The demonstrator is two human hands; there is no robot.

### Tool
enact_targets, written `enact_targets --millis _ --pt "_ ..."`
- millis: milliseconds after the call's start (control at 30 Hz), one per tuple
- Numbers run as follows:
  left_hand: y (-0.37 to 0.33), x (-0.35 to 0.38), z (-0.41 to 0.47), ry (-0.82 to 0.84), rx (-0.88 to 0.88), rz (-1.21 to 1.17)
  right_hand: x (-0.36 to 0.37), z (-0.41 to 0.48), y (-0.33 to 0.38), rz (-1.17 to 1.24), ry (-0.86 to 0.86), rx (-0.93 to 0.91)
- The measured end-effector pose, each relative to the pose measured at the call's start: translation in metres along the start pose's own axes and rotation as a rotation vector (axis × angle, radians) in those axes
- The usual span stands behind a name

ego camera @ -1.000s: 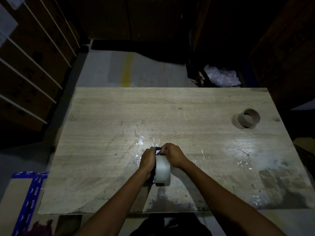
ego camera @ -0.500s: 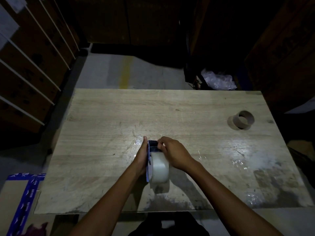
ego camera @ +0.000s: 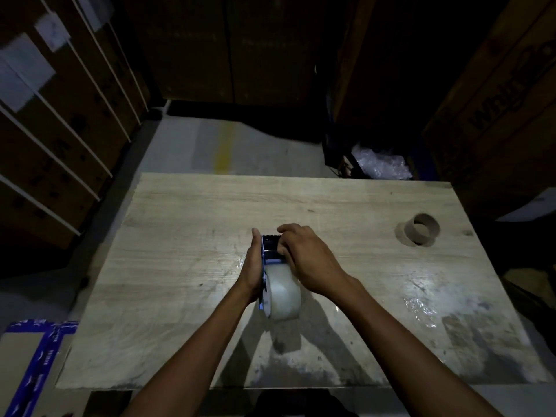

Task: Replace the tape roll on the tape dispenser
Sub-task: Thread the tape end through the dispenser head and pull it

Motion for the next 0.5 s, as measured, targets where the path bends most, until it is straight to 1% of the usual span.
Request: enact_targets --millis 100,233,400,500 --pt "-0.007 0.009 -0.006 0.034 0.029 0.014 -0.018 0.007 -0.002 0.017 -0.028 0.021" --pt "-0.017 0.013 -0.012 0.064 0.059 -0.004 -0.030 0.013 0.003 -0.008 -0.009 0.004" --pt "-0.029 0.024 -0.020 0.154 0.037 -0.051 -0.045 0.021 0.005 0.010 -0.014 0.021" --pt "-0.033 0.032 -0.022 0.198 0.045 -0.034 -0.058 0.027 0.003 0.120 -0.027 0.082"
Point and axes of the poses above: each hand's wrist, its own z-axis towards the middle knuckle, its own x-axis out of the palm, y = z × x, the point moved 9 cm from there along z, towards the middle knuckle, and after that the axes turned 5 degrees about -y, right-handed, at the moved point
